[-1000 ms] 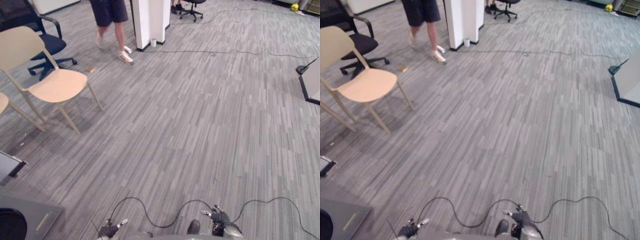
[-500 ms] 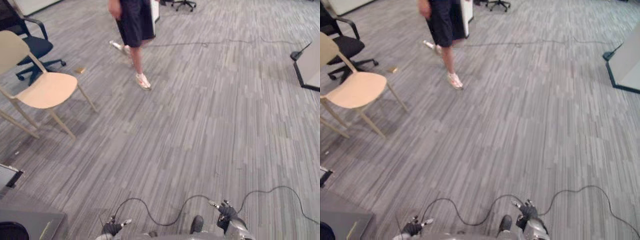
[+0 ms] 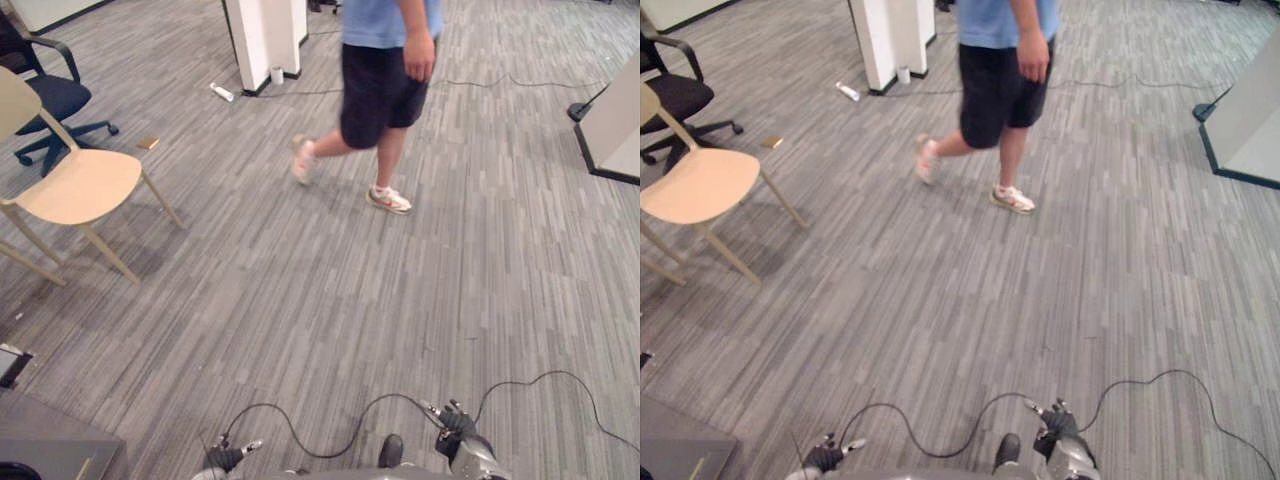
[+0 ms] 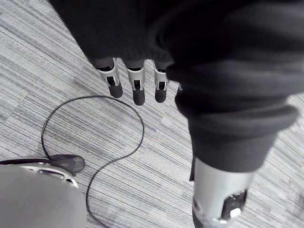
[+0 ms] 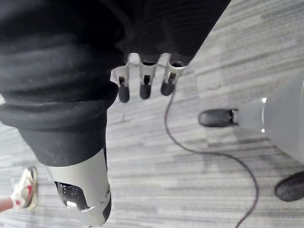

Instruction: Organize washtable

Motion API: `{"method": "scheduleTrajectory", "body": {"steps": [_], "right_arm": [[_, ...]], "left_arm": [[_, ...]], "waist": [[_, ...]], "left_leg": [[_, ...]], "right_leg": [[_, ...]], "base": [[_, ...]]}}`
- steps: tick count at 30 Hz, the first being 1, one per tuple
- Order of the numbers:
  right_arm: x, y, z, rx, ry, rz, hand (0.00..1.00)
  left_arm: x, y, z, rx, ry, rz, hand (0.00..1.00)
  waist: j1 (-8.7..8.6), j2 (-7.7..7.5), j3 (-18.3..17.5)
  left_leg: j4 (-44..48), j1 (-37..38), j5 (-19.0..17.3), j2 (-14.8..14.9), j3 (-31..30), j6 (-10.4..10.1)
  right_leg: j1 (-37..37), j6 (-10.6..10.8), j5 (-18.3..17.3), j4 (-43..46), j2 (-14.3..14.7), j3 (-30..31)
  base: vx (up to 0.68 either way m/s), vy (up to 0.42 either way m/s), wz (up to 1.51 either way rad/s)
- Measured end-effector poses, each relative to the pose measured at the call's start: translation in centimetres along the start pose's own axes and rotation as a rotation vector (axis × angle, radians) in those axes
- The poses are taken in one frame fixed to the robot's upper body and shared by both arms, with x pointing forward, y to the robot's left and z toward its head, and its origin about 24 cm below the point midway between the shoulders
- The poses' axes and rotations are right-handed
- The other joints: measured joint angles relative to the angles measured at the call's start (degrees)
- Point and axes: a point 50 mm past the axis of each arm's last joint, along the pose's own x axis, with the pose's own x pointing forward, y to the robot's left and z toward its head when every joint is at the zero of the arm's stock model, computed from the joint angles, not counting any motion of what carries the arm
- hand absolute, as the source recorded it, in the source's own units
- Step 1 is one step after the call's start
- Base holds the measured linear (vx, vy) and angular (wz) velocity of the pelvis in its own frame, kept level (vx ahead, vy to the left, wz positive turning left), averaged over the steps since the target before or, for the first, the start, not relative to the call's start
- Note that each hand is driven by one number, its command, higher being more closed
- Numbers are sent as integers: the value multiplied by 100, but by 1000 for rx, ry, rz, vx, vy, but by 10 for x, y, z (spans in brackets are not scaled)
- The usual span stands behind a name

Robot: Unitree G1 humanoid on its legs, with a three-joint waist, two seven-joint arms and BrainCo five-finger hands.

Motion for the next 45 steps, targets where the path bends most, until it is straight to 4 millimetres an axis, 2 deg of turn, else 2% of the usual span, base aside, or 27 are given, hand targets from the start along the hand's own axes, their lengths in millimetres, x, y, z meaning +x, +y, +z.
{"method": "scheduleTrajectory", "body": {"steps": [13,15,16,18,19,22,23,26,27,28,29,30,31,32,33,34,35,37,40,41,42,43,44,45], "right_arm": [[-3,-5,-10,0,26,-6,0],[-2,-6,-9,1,21,-7,0],[-2,-6,-8,7,19,-6,0],[-3,-8,-11,21,30,-14,0],[-3,-9,-11,26,31,-13,0],[-2,-7,-10,28,29,-10,0],[-2,-7,-10,35,31,-11,0],[-4,-10,-17,47,51,-22,0],[-7,-14,-26,58,74,-33,0],[-7,-15,-27,71,77,-39,0],[-5,-21,-19,62,62,-53,0],[-4,-20,-15,59,54,-53,0],[-2,-17,-12,54,51,-50,0],[-2,-14,-14,36,57,-44,0],[-2,-14,-12,26,52,-44,0],[-1,-15,-9,3,46,-44,0],[0,-15,-8,-5,44,-44,0],[2,-12,-2,-17,39,-36,0],[6,1,18,-16,-7,-7,0],[7,5,24,-15,-25,4,0],[8,5,26,-16,-30,2,0],[8,3,27,-18,-34,-2,0],[8,4,25,-14,-30,-1,0],[7,13,21,-5,-19,20,0]], "left_arm": [[-1,1,-3,7,11,0,0],[0,-1,-1,13,6,-7,0],[1,-2,1,16,2,-11,0],[1,-1,0,25,15,-13,0],[2,-3,3,28,7,-19,0],[2,-2,3,34,10,-19,0],[2,0,1,36,16,-13,0],[3,6,3,32,16,4,0],[2,9,2,16,17,17,0],[2,10,0,-4,22,28,0],[1,10,-3,-66,29,49,0],[1,8,-4,-100,30,53,0],[1,10,-4,-168,31,76,0],[0,13,-7,-215,39,91,0],[-1,13,-9,-231,45,94,0],[-3,11,-15,-270,57,96,0],[-3,11,-14,-280,57,98,0],[-3,11,-13,-298,45,98,0],[-2,10,-9,-320,30,98,0],[-2,11,-9,-329,30,101,0],[-2,10,-9,-330,31,98,0],[-2,8,-10,-330,35,94,0],[-4,9,-14,-332,45,98,0],[-1,10,-3,-330,14,96,0]], "waist": [[-19,20,22],[-36,73,94],[-75,81,200],[-151,106,277],[-136,146,386],[-111,195,422],[-106,169,424],[-148,56,434],[-151,7,388],[-164,35,333],[-122,174,254],[-130,218,252],[-128,242,262],[-79,258,293],[-24,233,334],[76,260,361],[134,229,379],[200,167,407],[327,8,505],[392,-103,576],[439,-81,582],[529,-15,600],[771,-1,603],[734,-196,582]], "left_leg": [[7,137,-25,3,189,-28],[19,120,-32,48,293,-28],[28,134,-32,54,321,-28],[14,169,-32,111,366,-28],[-10,240,-45,196,420,-47],[58,240,-165,449,500,-249],[111,293,-307,704,542,-474],[115,502,-503,1022,543,-800],[74,642,-574,1219,535,-915],[62,679,-570,1362,584,-932],[912,366,-462,1834,531,-1027],[1562,-22,-343,2077,481,-857],[2814,-685,175,2466,383,-180],[4009,-1181,675,2855,334,175],[4547,-1349,602,2961,316,149],[5453,-1657,255,2940,211,-106],[5667,-1824,66,2767,204,-270],[5687,-2191,-155,2475,356,-436],[4603,-2970,-313,1673,716,-324],[3458,-3224,-251,1162,926,-303],[2898,-3310,-119,1017,991,-285],[2047,-3389,286,859,1006,-195],[1970,-3387,1095,741,913,422],[2123,-3410,828,613,917,655]], "right_leg": [[53,5,-3,41,18,167],[-308,-22,-294,688,-60,193],[-558,-51,-556,1299,-171,146],[-835,-71,-807,1930,-346,-80],[-1024,-90,-999,2383,-530,-440],[-1273,-89,-990,2455,-764,-761],[-1419,-56,-965,2428,-856,-812],[-1510,-63,-950,2470,-1045,-832],[-1582,-42,-1018,2775,-1142,-788],[-1592,-10,-1139,2868,-1076,-837],[-1543,-132,-1483,2994,-715,-969],[-1495,-222,-1509,2911,-569,-1044],[-1168,-307,-1535,2504,-246,-1201],[-706,-369,-1559,2033,68,-1266],[-485,-377,-1564,1880,193,-1228],[48,-386,-1566,1592,380,-1093],[334,-387,-1570,1427,408,-1017],[685,-391,-1574,1189,451,-815],[1169,-322,-1682,779,366,-587],[1437,-175,-1831,625,215,-699],[1541,-116,-1870,572,202,-731],[1727,5,-1949,497,200,-718],[1954,40,-1988,393,190,-594],[1954,-205,-1657,339,103,-559]], "base": [[-12,-8,-8],[-17,-23,-8],[-50,-29,7],[-57,-58,8],[-34,-65,-8],[37,-56,-23],[162,-152,-26],[281,-258,-4],[389,-354,18],[642,-491,8],[461,-314,-10],[627,-427,-14],[645,-461,-4],[665,-457,-4],[748,-453,-25],[694,-351,-33],[564,-263,-29],[407,-92,-25],[560,28,-44],[518,117,-37],[539,152,-49],[598,247,-72],[723,301,-44],[722,317,-16]]}}
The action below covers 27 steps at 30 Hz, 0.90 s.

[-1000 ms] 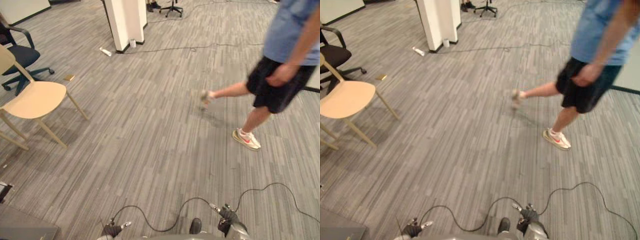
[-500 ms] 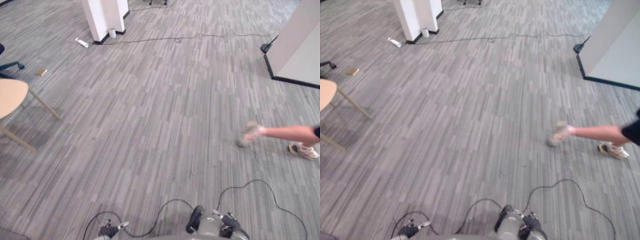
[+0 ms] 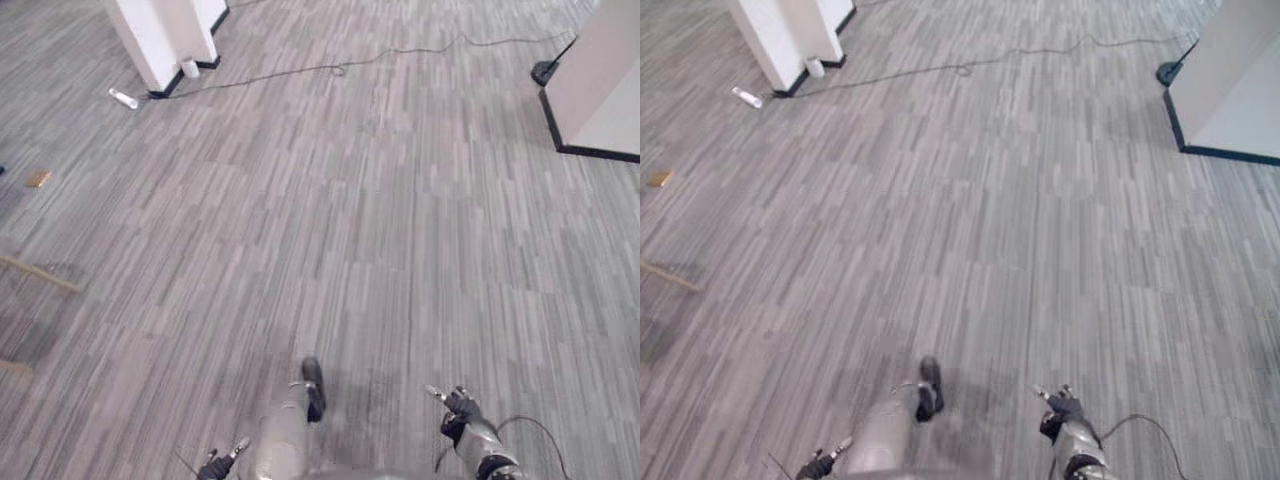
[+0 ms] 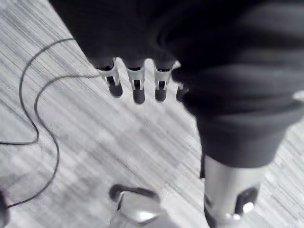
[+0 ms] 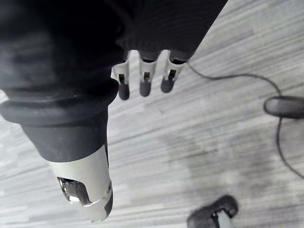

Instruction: Organize washtable

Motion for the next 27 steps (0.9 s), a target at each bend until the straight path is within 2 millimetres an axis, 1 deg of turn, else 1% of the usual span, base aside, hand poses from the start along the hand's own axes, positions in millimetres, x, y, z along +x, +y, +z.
{"method": "scheduleTrajectory", "body": {"steps": [1,2,3,4,5,6,7,8,9,10,11,12,13,14,15,16,17,18,19,20,21,22,23,24,25,26,27], "right_arm": [[0,3,-1,10,6,5,0],[-1,12,-4,29,8,24,0],[-2,22,-7,57,17,44,0],[-3,24,-11,68,30,46,0],[-6,10,-24,70,56,14,0],[-7,11,-28,73,63,15,0],[-9,8,-34,76,78,12,0],[-9,1,-38,67,93,3,0],[-9,-1,-37,63,91,2,0],[-10,-5,-39,59,94,-6,0],[-11,-10,-42,52,100,-17,0],[-11,-13,-43,48,101,-23,0],[-11,-21,-38,39,76,-37,0],[-11,-29,-37,35,68,-56,0],[-12,-31,-37,33,69,-62,0],[-12,-33,-37,32,69,-68,0],[-12,-33,-40,37,75,-71,0],[-15,-33,-49,54,100,-76,0],[-15,-31,-50,69,99,-72,0],[-16,-32,-50,83,96,-76,0],[-18,-33,-56,80,114,-79,0],[-19,-34,-60,81,125,-82,0],[-20,-37,-62,88,130,-89,0],[-17,-44,-53,68,109,-101,0],[-16,-44,-48,51,98,-98,0],[-13,-37,-41,33,80,-78,0],[-11,-33,-35,32,68,-67,0]], "left_arm": [[1,-1,6,-1,-22,-4,0],[2,0,11,-21,-36,-2,0],[2,5,9,-66,-28,18,0],[1,9,6,-77,-19,30,0],[-4,10,-13,-79,30,34,0],[-4,11,-15,-68,41,29,0],[-3,16,-10,-45,37,39,0],[-1,16,-5,-19,27,32,0],[-2,13,-8,-16,33,25,0],[-2,11,-10,-14,41,21,0],[-3,10,-10,-6,41,16,0],[-2,7,-10,-2,40,8,0],[-1,1,-6,32,28,-15,0],[1,-8,1,64,9,-45,0],[2,-12,6,75,-3,-55,0],[3,-16,13,104,-26,-69,0],[5,-19,20,127,-49,-76,0],[5,-17,21,140,-57,-64,0],[5,-16,19,145,-52,-56,0],[4,-12,15,145,-41,-48,0],[2,-3,11,150,-38,-27,0],[2,0,11,144,-40,-20,0],[1,3,8,116,-32,-6,0],[-2,-2,-4,63,-2,-2,0],[-4,-1,-12,44,20,4,0],[-8,4,-29,17,79,22,0],[-9,8,-32,-10,91,38,0]], "waist": [[-19,1,13],[-13,-13,19],[82,-42,49],[78,-50,30],[88,100,-228],[59,22,-175],[-30,-210,-254],[-73,-109,-189],[-119,-110,-185],[-174,13,-130],[-261,222,-96],[-290,213,-126],[-364,336,-108],[-454,406,-68],[-475,397,-69],[-515,365,-72],[-557,298,-70],[-558,221,-80],[-578,212,-88],[-600,222,-114],[-742,86,-215],[-749,63,-231],[-754,135,-247],[-688,421,-258],[-642,547,-242],[-464,662,-120],[-419,628,-59]], "left_leg": [[177,-50,-95,25,-63,203],[641,-66,-316,174,-38,319],[1521,-155,-403,432,124,521],[1542,-212,-621,297,176,391],[599,290,-867,328,-4,247],[776,352,-996,139,-31,221],[687,592,-1282,-218,-145,207],[608,980,-1480,-390,-291,223],[491,1213,-1478,-446,-357,276],[227,1626,-1494,-534,-471,269],[-226,2135,-1474,-623,-646,204],[-446,2391,-1448,-646,-712,135],[-737,2785,-1391,-664,-878,95],[-921,3071,-1405,-677,-1106,65],[-1003,3200,-1418,-678,-1215,41],[-1151,3388,-1453,-675,-1389,-22],[-1380,3690,-1512,-661,-1501,-128],[-1629,4106,-1650,-626,-1560,-360],[-1664,4295,-1737,-556,-1573,-492],[-1645,4436,-1833,-458,-1571,-643],[-1114,4465,-2037,-253,-1699,-961],[-596,4306,-2124,-156,-1763,-1102],[933,3675,-2043,218,-1787,-1255],[2502,2980,-1333,820,-1838,-1134],[3146,2686,-682,1058,-1845,-1021],[4358,2128,-595,1565,-1660,-816],[4626,1948,-699,1643,-1561,-697]], "right_leg": [[-2,-41,267,16,1,104],[94,80,926,-5,9,382],[255,165,1635,75,-7,573],[243,331,1780,322,-85,599],[-13,644,1686,1458,-162,662],[-168,759,1593,2148,-317,826],[-705,887,1497,3534,-547,1032],[-1296,887,1443,4919,-639,989],[-1483,826,1307,5305,-658,892],[-1709,570,982,5696,-714,666],[-2054,227,514,5901,-756,355],[-2210,80,222,5847,-761,211],[-2503,65,-252,5424,-815,-163],[-2775,106,-433,4659,-830,-389],[-2915,109,-431,4187,-819,-434],[-3108,178,-349,3357,-804,-469],[-3271,268,28,2141,-792,-520],[-3458,357,446,1252,-775,-508],[-3533,273,507,1187,-771,-482],[-3587,237,526,1225,-730,-445],[-3596,23,609,1445,-576,-156],[-3582,-323,1003,1515,-470,36],[-3409,-423,1396,1617,-295,20],[-3085,-503,1196,1542,119,-169],[-2912,-541,1085,1433,314,-173],[-2505,-639,838,1293,608,-5],[-2330,-623,725,1252,638,74]], "base": [[595,308,25],[618,357,-5],[582,363,-12],[495,357,-20],[305,290,5],[433,308,48],[461,242,87],[545,230,82],[539,233,55],[549,242,53],[507,219,58],[485,182,77],[478,124,91],[475,89,97],[529,20,95],[583,-37,88],[732,-92,81],[626,-116,56],[525,-124,31],[702,-203,67],[727,-234,81],[882,-333,107],[741,-327,64],[730,-307,35],[849,-276,-34],[690,-186,-49],[791,-215,-50]]}}
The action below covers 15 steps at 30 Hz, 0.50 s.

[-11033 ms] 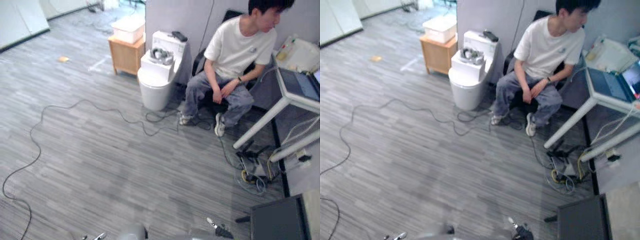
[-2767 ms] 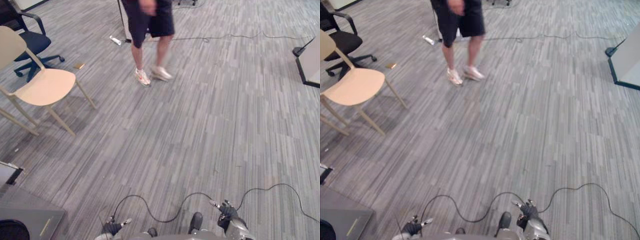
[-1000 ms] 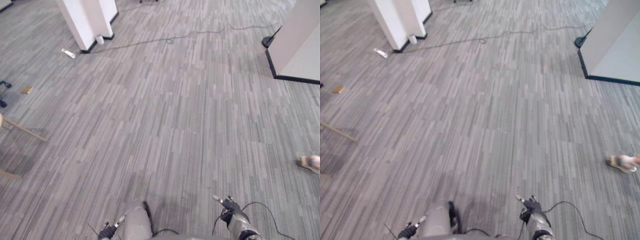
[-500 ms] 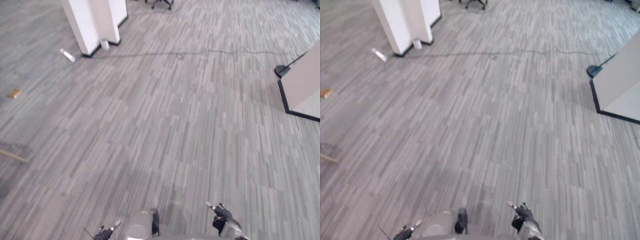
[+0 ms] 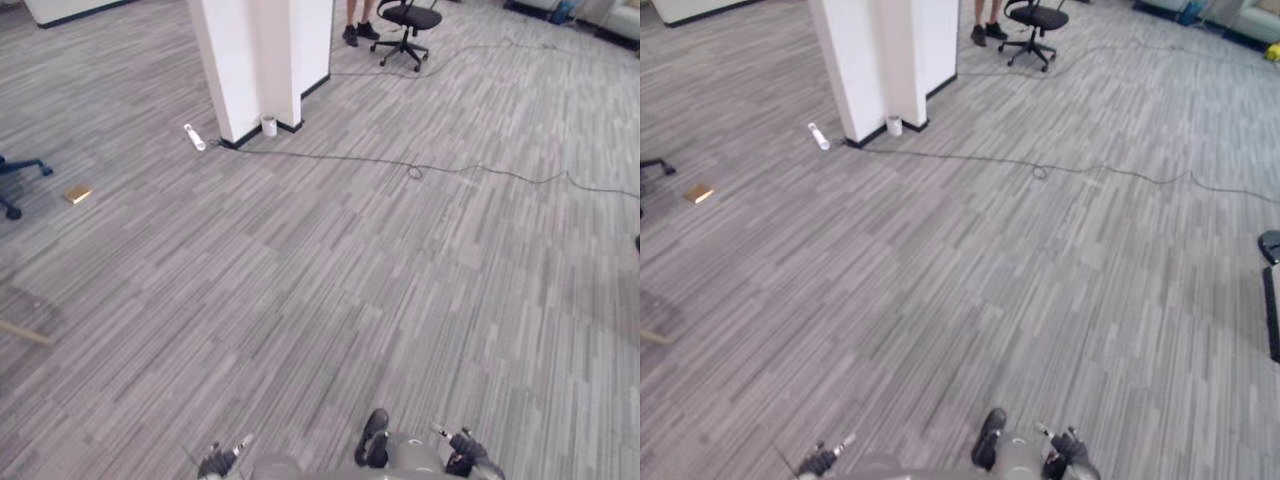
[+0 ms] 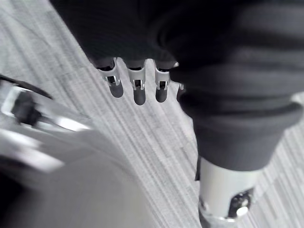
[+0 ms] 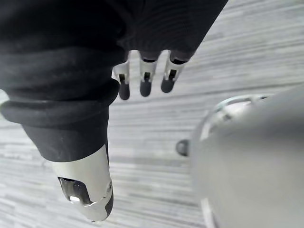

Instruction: Organize washtable

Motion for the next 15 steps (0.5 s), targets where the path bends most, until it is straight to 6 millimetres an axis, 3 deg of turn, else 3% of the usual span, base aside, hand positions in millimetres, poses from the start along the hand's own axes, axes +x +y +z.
{"method": "scheduleTrajectory", "body": {"steps": [1,2,3,5,6,8,9,10,11,12,13,14,15], "right_arm": [[1,4,3,-1,5,5,0],[2,9,4,-2,10,12,0],[2,12,5,-5,7,17,0],[5,22,21,6,-29,37,0],[6,24,26,11,-43,43,0],[6,28,35,31,-75,49,0],[7,25,37,32,-82,42,0],[6,32,33,36,-71,56,0],[4,39,25,46,-51,78,0],[4,43,24,54,-52,92,0],[3,45,21,68,-46,95,0],[3,44,20,93,-44,94,0],[3,45,19,110,-43,96,0]], "left_arm": [[-1,7,-4,-22,14,23,0],[-4,16,-12,-24,34,45,0],[-5,19,-17,-24,46,53,0],[-11,23,-35,-63,105,67,0],[-11,22,-38,-71,113,64,0],[-13,17,-43,-95,129,43,0],[-13,19,-42,-89,128,43,0],[-12,21,-39,-78,120,46,0],[-9,26,-31,-73,99,56,0],[-7,28,-25,-71,87,59,0],[-6,32,-23,-60,87,64,0],[-7,32,-24,-45,94,58,0],[-5,33,-19,-26,83,55,0]], "waist": [[42,-103,88],[128,-258,164],[192,-276,157],[306,-331,183],[309,-350,183],[314,-341,157],[395,-344,128],[492,-443,22],[461,-700,-104],[442,-774,-84],[401,-837,-43],[284,-809,48],[182,-749,110]], "left_leg": [[234,-269,-173,39,92,3],[155,-564,-318,28,171,-140],[-11,-707,-369,-30,168,-206],[-1821,-1147,-510,-518,-31,-455],[-2602,-1178,-490,-689,-35,-473],[-5089,-1196,-16,-1205,-44,-593],[-5339,-1165,667,-1306,-162,-585],[-5084,-1239,934,-1408,-102,-513],[-4696,-1443,746,-1548,-113,-284],[-4321,-1427,597,-1666,-146,50],[-4180,-1227,369,-1736,-70,162],[-4067,-877,27,-1755,-2,298],[-4031,-600,-131,-1803,22,367]], "right_leg": [[323,33,-127,-129,10,113],[735,68,-195,-356,9,254],[911,101,-263,-467,5,372],[1487,347,-420,-755,-92,600],[1595,407,-488,-796,-161,630],[1962,693,-833,-900,-356,623],[2118,788,-1004,-924,-407,686],[2188,758,-1158,-925,-510,745],[2057,695,-1205,-572,-682,725],[1762,824,-1127,390,-953,802],[1347,932,-1000,1599,-1192,1020],[727,948,-193,3319,-1484,1472],[362,965,-82,4305,-1695,1635]], "base": [[612,-170,-34],[601,-146,-42],[591,-65,-62],[582,79,-62],[554,203,-38],[516,287,-20],[545,329,-26],[588,262,-23],[737,323,-10],[720,337,3],[673,372,5],[518,294,20],[389,199,35]]}}
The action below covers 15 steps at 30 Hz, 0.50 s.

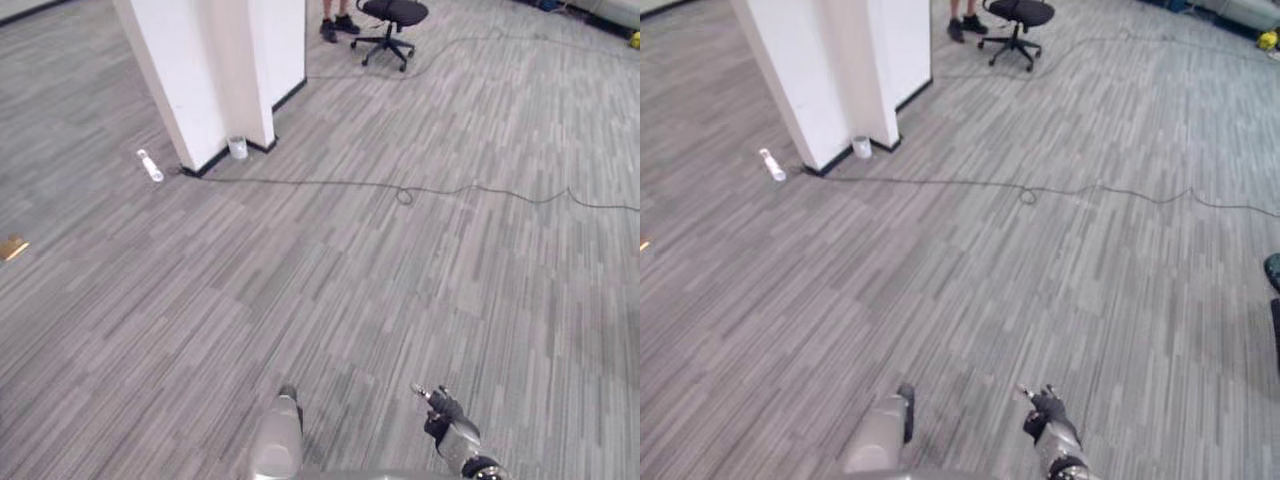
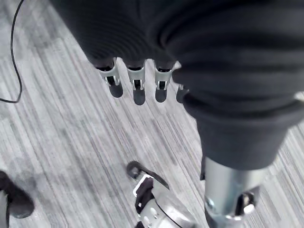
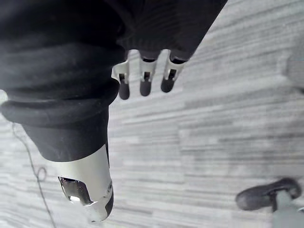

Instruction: Organize washtable

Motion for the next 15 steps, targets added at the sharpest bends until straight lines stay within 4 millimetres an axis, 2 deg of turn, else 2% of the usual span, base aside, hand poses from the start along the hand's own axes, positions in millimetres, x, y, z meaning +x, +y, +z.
{"method": "scheduleTrajectory", "body": {"steps": [1,2,3,4,5,6,7,8,9,10,11,12,14,15], "right_arm": [[-1,-1,-2,13,6,-4,0],[-2,-6,-9,16,21,-9,0],[-4,-9,-14,20,28,-8,0],[-4,-7,-13,31,18,2,0],[-4,-6,-11,40,7,9,0],[-5,-9,-12,46,6,3,0],[-5,-12,-10,60,-3,-2,0],[-5,-13,-11,78,1,-7,0],[-5,-14,-14,87,9,-12,0],[-7,-18,-21,100,30,-28,0],[-7,-24,-20,121,26,-54,0],[-7,-29,-17,129,16,-76,0],[-8,-40,-16,132,13,-108,0],[-9,-46,-17,134,16,-123,0]], "left_arm": [[1,-1,5,24,-14,-8,0],[2,-6,15,55,-46,-26,0],[3,-12,26,58,-86,-43,0],[3,-15,32,63,-112,-54,0],[3,-22,42,84,-155,-75,0],[3,-25,47,91,-173,-85,0],[3,-32,53,108,-198,-106,0],[3,-33,54,111,-209,-108,0],[3,-31,55,112,-212,-102,0],[4,-26,53,117,-198,-86,0],[3,-28,49,103,-187,-79,0],[2,-32,39,92,-164,-85,0],[1,-40,35,85,-158,-102,0],[1,-42,36,84,-159,-107,0]], "waist": [[-37,-11,-1],[-93,125,46],[-116,190,-12],[-151,219,-35],[-215,223,-37],[-229,223,-44],[-234,221,-47],[-234,188,-82],[-219,144,-110],[-183,17,-173],[-115,83,-241],[-176,249,-278],[-217,448,-333],[-256,484,-355]], "left_leg": [[-70,235,-34,-35,-14,33],[-418,757,-34,-42,-14,34],[-835,1174,-34,12,-36,33],[-1025,1335,-39,43,-42,23],[-1284,1569,-50,69,-61,-11],[-1347,1623,-63,77,-76,-40],[-1400,1640,-112,96,-124,-119],[-1408,1650,-179,110,-144,-230],[-1407,1662,-223,99,-154,-304],[-1422,1717,-320,45,-169,-459],[-1422,1813,-389,161,-108,-570],[-1446,1847,-417,290,-40,-631],[-1623,2013,-411,403,21,-723],[-1723,2141,-379,481,108,-781]], "right_leg": [[-144,-45,-30,446,-149,-78],[-272,-213,-132,662,-393,-459],[-412,-317,-201,393,-485,-798],[-471,-298,-213,102,-475,-927],[-545,-173,-274,-696,-411,-1070],[-583,-138,-265,-1210,-341,-1081],[-603,-67,-178,-2339,-140,-1127],[-601,-60,297,-3485,133,-1157],[-602,-106,742,-3928,275,-1159],[-606,-375,1283,-4275,414,-1348],[-449,-453,1048,-4443,536,-1496],[-352,-460,1045,-4630,666,-1541],[-93,-460,1045,-5127,937,-1567],[84,-459,1046,-5450,1073,-1539]], "base": [[392,199,52],[452,226,48],[522,220,41],[406,131,37],[324,52,31],[384,-41,34],[442,-108,20],[457,-143,15],[390,-190,4],[403,-243,-28],[413,-275,-37],[326,-196,-40],[314,-132,-24],[289,-140,-29]]}}
